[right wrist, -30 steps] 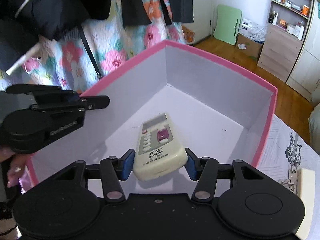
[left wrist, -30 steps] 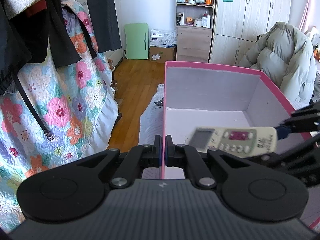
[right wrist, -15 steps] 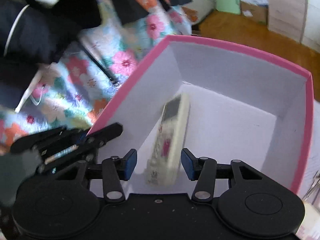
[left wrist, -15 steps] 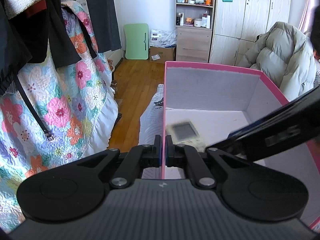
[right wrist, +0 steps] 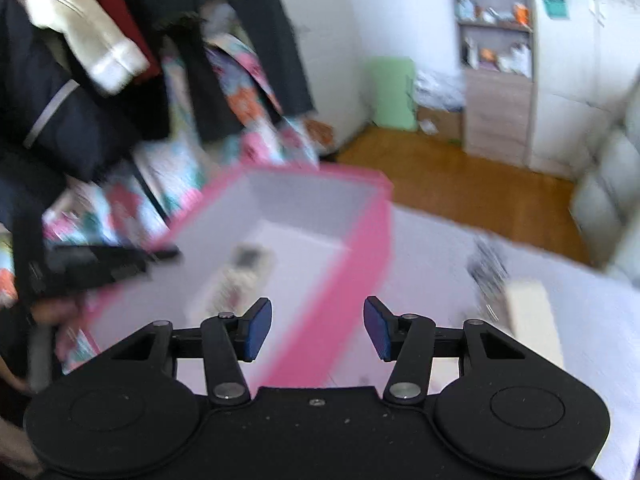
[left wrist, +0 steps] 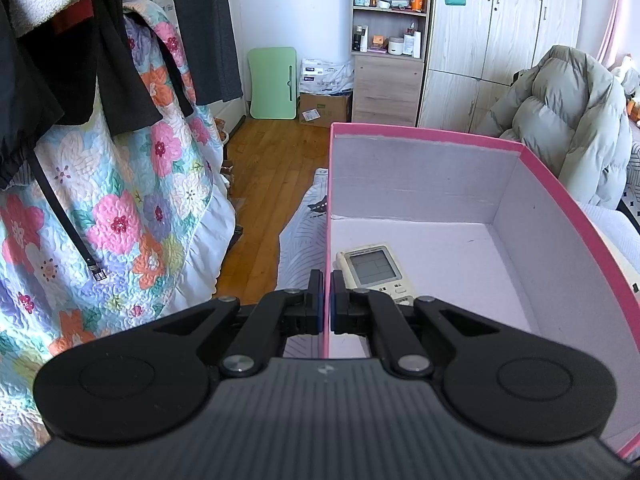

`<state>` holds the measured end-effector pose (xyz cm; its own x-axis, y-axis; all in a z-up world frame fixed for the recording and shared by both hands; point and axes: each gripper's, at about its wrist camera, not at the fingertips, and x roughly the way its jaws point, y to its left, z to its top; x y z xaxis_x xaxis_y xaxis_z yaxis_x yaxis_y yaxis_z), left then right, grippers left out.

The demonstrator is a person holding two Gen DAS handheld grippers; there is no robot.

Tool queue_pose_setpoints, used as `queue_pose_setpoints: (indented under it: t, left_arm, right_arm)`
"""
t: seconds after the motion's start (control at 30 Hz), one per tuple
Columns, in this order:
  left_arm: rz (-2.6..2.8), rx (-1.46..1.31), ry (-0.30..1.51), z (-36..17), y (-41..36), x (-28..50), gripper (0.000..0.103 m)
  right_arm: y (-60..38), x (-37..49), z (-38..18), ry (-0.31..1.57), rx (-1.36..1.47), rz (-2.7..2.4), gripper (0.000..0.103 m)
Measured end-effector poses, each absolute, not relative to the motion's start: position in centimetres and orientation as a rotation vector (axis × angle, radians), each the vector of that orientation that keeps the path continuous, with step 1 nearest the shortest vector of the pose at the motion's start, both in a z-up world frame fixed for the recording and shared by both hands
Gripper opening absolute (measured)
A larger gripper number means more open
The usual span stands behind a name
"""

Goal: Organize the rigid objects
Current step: 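Move the right gripper back to the remotes on the table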

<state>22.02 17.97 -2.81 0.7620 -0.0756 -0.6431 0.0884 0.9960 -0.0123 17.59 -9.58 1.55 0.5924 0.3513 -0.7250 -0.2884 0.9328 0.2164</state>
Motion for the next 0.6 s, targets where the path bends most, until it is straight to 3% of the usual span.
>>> queue_pose_setpoints:
  t: [0.33,0.43,0.6]
  left_arm:
    - [-0.088,0.026,0.697,-2.8,18.2,22.1,0.002]
    - [-0.089,0.027,0.697,-2.8,18.2,22.1,0.002]
    - [-0.090,0.027,0.696,-2.9,18.1,22.1,0.002]
  right_arm:
    - [-10.9,18.2,-5.0,1.092,0.160,0.214,0.058]
    - [-10.9,18.7,-5.6,1.095,0.131,0.211,0.068]
    - [-10.4,21.0,-6.0,1.093,0.093,0.192,0.070]
